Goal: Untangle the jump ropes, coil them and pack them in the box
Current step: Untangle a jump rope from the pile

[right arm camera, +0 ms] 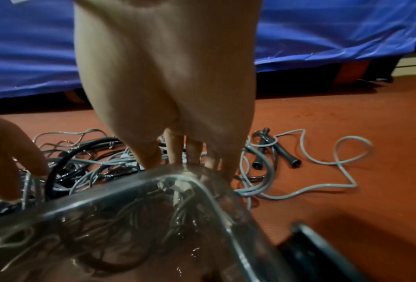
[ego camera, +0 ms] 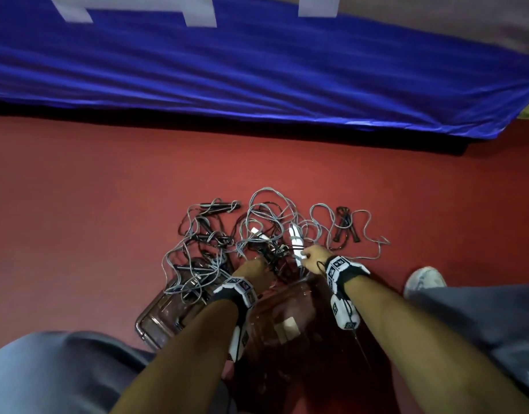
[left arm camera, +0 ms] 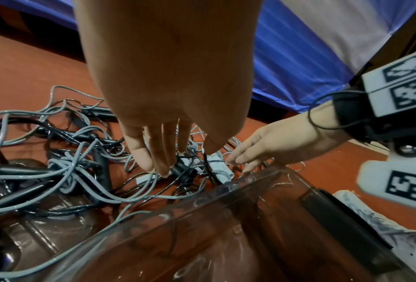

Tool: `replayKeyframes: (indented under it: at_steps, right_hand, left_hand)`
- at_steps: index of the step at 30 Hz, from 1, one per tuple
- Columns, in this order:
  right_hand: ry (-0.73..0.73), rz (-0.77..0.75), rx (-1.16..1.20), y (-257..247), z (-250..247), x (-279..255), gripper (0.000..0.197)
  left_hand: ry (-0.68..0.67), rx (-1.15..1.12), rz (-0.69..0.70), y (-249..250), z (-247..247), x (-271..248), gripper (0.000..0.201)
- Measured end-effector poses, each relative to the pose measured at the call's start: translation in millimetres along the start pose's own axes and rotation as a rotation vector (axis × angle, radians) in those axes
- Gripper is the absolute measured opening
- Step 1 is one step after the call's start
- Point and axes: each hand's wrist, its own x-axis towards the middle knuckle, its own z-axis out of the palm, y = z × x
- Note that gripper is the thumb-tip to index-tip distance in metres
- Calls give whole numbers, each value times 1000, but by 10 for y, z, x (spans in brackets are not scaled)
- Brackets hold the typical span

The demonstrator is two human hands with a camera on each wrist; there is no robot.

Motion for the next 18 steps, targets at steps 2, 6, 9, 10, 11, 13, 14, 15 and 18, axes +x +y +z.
replayKeyframes:
  at_steps: [2, 6, 9, 10, 11, 13, 14, 15, 18]
  right_hand:
    - [-70, -21, -77, -58, 46, 150, 47]
    - [-109, -52, -147, -33, 251, 609, 55]
    - [-73, -16, -141, -73, 214, 619, 60]
    - [-76, -3, -133, -105, 172, 584, 58]
    - [-104, 9, -139, -98, 159, 580, 52]
    - [-135, 2, -197, -123, 162, 586, 41]
    - [-125, 5, -206, -114, 204, 631, 39]
    - [-140, -18, -232, -128, 245, 682, 39]
    - [-52, 4, -183, -157, 308, 744, 36]
  left_hand:
    - [20, 2, -9, -59, 16, 53, 44]
    - [29, 18, -51, -184, 66, 130, 49]
    - [28, 15, -62, -242, 103, 146, 45]
    - [25, 21, -64, -238, 99, 132, 45]
    - [20, 26, -69, -267, 122, 146, 44]
    - [26, 32, -64, -299, 129, 132, 43]
    - [32, 41, -68, -307, 126, 117, 43]
    - [28, 40, -71, -324, 139, 126, 43]
    - [23, 50, -79, -347, 160, 140, 44]
